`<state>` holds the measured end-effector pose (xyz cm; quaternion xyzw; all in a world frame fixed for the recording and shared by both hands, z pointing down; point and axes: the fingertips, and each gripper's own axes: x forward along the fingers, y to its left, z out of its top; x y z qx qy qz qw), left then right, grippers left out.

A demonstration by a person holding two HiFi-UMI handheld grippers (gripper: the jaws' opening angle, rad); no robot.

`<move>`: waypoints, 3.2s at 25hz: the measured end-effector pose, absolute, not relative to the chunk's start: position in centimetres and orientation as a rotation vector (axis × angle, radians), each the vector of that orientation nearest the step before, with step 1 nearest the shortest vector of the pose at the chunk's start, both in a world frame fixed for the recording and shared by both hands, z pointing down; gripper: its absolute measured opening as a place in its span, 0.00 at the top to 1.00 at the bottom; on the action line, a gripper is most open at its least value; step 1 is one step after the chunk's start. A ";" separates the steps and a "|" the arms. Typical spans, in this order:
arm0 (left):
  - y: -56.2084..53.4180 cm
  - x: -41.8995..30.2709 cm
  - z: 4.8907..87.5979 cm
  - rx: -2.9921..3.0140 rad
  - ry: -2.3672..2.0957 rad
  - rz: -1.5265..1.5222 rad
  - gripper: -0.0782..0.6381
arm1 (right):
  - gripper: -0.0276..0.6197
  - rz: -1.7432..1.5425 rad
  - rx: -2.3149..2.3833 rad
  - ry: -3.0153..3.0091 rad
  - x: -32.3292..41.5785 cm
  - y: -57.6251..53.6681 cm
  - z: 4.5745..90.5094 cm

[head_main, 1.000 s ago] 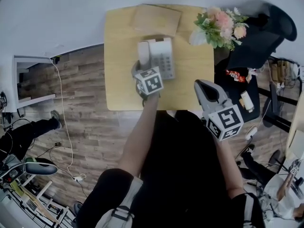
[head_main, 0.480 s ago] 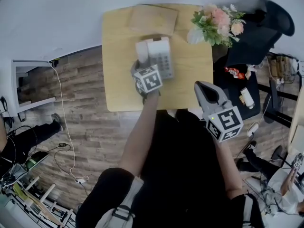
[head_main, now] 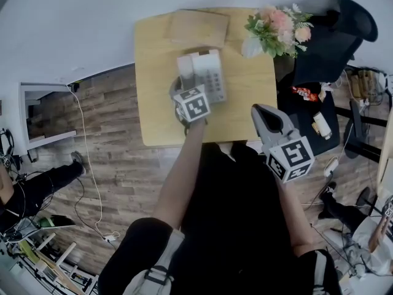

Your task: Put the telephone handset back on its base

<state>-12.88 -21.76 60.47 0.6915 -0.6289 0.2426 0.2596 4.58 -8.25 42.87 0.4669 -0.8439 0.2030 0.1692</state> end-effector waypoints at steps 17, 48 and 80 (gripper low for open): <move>-21.1 -13.2 53.1 2.168 -1.688 0.731 0.60 | 0.95 0.539 1.381 -2.474 2.4 -9.7 41.6; -16.6 -20.4 43.7 2.232 -1.774 0.457 0.73 | 0.95 0.484 1.276 -2.577 -2.9 -11.4 39.0; -14.5 -18.4 41.5 2.331 -1.643 0.380 0.88 | 0.95 0.350 1.337 -2.590 -2.0 -11.0 37.7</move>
